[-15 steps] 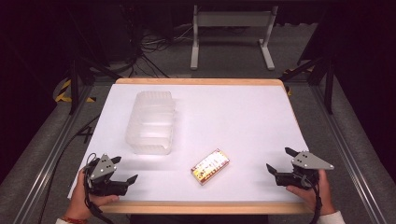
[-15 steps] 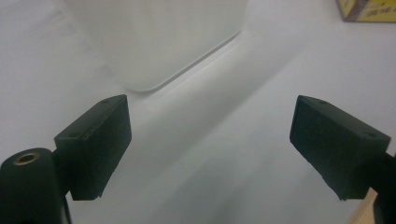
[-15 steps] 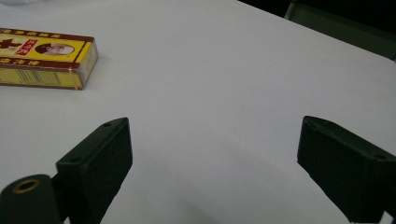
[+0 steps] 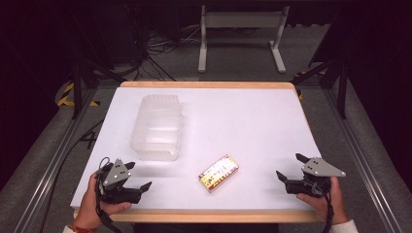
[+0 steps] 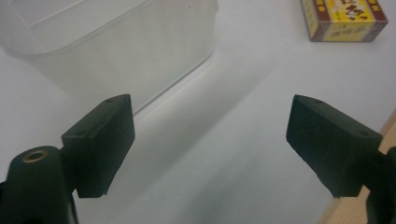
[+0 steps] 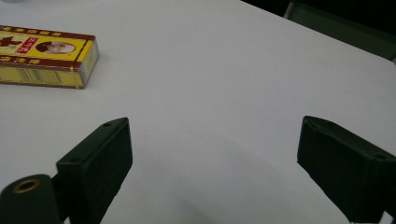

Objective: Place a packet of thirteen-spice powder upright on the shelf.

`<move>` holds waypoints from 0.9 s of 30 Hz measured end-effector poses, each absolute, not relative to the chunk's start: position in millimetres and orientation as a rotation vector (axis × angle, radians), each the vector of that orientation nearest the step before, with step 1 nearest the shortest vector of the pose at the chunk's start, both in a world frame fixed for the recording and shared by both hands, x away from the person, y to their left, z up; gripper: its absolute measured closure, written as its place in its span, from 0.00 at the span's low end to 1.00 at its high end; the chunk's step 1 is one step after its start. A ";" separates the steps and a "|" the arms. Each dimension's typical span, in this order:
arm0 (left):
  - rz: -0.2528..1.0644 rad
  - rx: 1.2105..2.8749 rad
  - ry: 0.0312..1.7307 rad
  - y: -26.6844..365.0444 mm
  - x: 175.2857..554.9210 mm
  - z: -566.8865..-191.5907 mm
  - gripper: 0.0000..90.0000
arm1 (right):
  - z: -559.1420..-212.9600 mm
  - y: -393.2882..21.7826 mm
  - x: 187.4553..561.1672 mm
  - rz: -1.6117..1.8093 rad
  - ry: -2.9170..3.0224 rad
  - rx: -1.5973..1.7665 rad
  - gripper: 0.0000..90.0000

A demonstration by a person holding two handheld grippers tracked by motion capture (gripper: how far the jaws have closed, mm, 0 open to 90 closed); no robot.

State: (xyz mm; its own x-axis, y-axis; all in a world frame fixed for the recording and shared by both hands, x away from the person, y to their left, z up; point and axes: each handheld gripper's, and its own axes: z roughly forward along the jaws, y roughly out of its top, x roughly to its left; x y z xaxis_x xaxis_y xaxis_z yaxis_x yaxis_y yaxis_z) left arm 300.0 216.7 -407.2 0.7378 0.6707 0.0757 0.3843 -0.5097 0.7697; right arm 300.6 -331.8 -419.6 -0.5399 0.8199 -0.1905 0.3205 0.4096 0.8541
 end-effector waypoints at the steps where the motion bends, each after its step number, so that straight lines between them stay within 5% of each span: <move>1: 0.468 2.169 0.787 213.7 301.2 -405.8 0.18 | -419.9 -332.9 300.2 1.061 2.060 0.968 0.12; 27: 0.235 2.326 0.682 87.5 343.7 -393.7 0.14 | -422.9 -337.1 292.3 1.034 2.064 0.987 0.12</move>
